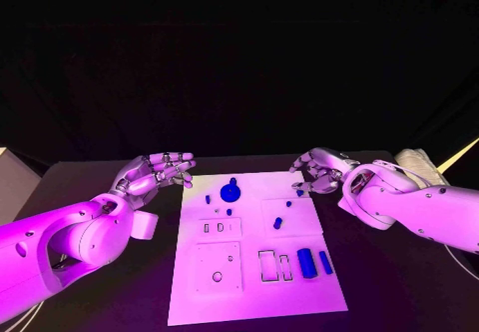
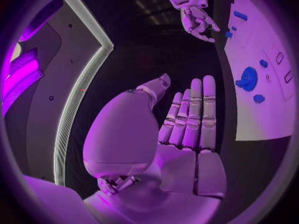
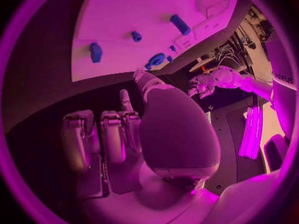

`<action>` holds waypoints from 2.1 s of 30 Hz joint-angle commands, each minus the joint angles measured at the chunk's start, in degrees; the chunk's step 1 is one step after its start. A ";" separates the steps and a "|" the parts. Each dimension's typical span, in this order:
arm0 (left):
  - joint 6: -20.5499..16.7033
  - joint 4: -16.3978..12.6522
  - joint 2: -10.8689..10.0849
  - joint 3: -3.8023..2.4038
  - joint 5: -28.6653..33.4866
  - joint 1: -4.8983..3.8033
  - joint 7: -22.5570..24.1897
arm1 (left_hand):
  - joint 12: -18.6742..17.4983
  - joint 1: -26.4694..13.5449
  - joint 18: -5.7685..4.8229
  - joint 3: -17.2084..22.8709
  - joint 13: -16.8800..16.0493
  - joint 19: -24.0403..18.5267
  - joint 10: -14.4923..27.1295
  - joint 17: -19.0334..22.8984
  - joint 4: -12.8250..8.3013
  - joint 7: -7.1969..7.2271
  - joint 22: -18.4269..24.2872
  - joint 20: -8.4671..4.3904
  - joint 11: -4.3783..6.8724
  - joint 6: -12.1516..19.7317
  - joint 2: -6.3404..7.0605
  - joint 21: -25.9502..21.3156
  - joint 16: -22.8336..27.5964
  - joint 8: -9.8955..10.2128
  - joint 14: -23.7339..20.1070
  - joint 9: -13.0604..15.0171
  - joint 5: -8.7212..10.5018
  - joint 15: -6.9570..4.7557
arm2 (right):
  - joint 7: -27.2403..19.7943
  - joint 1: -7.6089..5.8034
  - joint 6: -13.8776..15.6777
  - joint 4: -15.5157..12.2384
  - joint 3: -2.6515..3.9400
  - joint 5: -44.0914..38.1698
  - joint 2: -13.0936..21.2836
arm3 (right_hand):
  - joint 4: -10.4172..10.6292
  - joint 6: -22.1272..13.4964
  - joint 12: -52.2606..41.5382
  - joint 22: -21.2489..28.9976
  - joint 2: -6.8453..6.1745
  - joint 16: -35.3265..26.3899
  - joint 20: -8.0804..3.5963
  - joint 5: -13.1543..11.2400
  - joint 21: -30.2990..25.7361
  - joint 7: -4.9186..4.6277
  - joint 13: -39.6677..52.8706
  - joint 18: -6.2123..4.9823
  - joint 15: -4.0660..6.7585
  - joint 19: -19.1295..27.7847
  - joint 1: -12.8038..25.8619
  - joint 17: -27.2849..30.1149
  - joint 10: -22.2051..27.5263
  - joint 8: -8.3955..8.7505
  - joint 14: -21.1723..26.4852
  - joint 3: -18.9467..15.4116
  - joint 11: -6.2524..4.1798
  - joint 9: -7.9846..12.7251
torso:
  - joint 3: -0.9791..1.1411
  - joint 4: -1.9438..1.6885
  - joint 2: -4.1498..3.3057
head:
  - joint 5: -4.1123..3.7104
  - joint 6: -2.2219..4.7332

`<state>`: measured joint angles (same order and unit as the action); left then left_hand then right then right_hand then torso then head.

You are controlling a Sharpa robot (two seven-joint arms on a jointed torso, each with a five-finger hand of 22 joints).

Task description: Assemble the parts on the task board

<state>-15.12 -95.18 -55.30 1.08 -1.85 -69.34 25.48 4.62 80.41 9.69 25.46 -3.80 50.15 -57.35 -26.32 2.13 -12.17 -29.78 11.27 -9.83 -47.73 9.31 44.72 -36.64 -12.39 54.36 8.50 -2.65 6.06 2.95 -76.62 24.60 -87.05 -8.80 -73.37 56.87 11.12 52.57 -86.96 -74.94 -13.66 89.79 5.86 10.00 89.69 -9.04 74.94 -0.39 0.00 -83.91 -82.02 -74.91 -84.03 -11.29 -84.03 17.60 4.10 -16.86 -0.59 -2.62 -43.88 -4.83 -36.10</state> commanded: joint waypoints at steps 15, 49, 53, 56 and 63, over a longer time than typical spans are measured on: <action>1.24 0.40 0.46 -0.04 -0.26 -0.04 0.62 | -0.19 -0.48 0.68 0.21 0.00 -0.40 0.46 0.08 -0.08 -0.84 -0.07 -0.12 0.04 0.12 0.06 0.30 -0.35 0.25 -0.46 -0.09 -0.13 -0.07 | -7.48 2.10 -5.69 6.57 -0.46 2.79 0.13 | -0.36 -0.38 0.16 -15.06 0.22 0.21 0.16 -3.57 0.31 -0.05 11.96 0.39 0.01 -6.09 -0.81 -15.09 -2.77 0.63 -5.97 -0.33 0.34 0.27 | 0.04 -0.21 -0.14 | -0.88 -0.48; 1.30 0.51 0.21 -0.03 -0.29 -0.04 0.38 | -0.19 -0.48 0.68 0.21 0.00 -0.40 0.46 0.08 -0.08 -0.84 -0.07 -0.12 0.04 0.12 0.06 0.30 -0.35 0.25 -0.46 -0.09 -0.13 -0.07 | -4.49 3.69 -2.62 10.20 -0.46 2.83 -4.37 | 0.37 1.47 -0.63 -15.06 3.49 0.21 -0.10 -1.31 0.31 0.17 12.73 0.39 0.35 -6.09 -0.89 -15.09 -3.62 0.38 -5.97 2.73 0.14 0.36 | 0.03 -0.04 -0.06 | -0.43 -1.19; 1.32 0.52 0.20 -0.03 -0.29 -0.04 0.33 | -0.19 -0.48 0.68 0.21 0.00 -0.40 0.46 0.08 -0.08 -0.84 -0.07 -0.12 0.04 0.12 0.06 0.30 -0.35 0.25 -0.46 -0.09 -0.13 -0.07 | -4.45 3.73 -2.51 10.30 -0.46 2.83 -4.63 | 0.25 1.72 -0.66 -15.06 3.73 0.21 -0.20 -1.51 0.31 0.26 12.76 0.39 0.48 -6.09 -0.97 -15.09 -3.66 0.32 -5.97 3.20 0.07 0.36 | 0.03 -0.06 -0.02 | -0.51 -1.20; 1.35 0.52 0.19 -0.03 -0.29 -0.04 0.31 | -0.19 -0.48 0.68 0.21 0.00 -0.40 0.46 0.08 -0.08 -0.84 -0.07 -0.12 0.04 0.12 0.06 0.30 -0.35 0.25 -0.46 -0.09 -0.13 -0.07 | -4.36 3.75 -2.51 10.39 -0.46 2.83 -4.78 | 0.18 1.87 -0.75 -15.06 3.80 0.21 -0.25 -1.66 0.31 0.31 12.85 0.39 0.54 -6.09 -0.98 -15.09 -3.75 0.27 -5.97 3.42 0.03 0.35 | 0.02 -0.04 -0.01 | -0.50 -1.18; 1.37 0.50 0.16 -0.03 -0.29 -0.04 0.26 | -0.17 -0.48 0.70 0.27 -0.01 -0.58 0.46 0.14 -0.18 -0.82 -0.28 -0.09 0.05 0.10 0.06 0.61 -0.50 0.26 -0.49 -0.10 -0.14 -0.08 | -4.16 3.77 -2.52 10.59 -0.46 2.79 -5.00 | 0.09 2.05 -0.81 -15.06 3.84 0.21 -0.32 -1.86 0.31 0.37 12.91 0.39 0.61 -6.09 -0.97 -15.09 -3.81 0.21 -5.97 3.65 -0.02 0.34 | 0.02 0.00 -0.06 | -0.51 -1.17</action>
<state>-14.81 -94.55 -55.17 1.09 -1.89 -69.33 25.44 4.63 80.41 9.70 25.46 -3.80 49.95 -57.35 -26.23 2.14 -12.17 -30.01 11.06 -9.83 -47.74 9.31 45.17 -36.98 -12.39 54.36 8.46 -2.65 6.05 -1.37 -72.90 22.02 -76.50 -9.25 -70.41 51.96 11.32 54.39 -87.55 -74.95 -10.47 89.79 5.86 8.32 89.69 -8.67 74.91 -0.38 0.21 -83.91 -82.87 -74.93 -84.03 -10.79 -83.82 20.91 4.10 -16.53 -0.58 -2.65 -43.91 -5.36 -37.29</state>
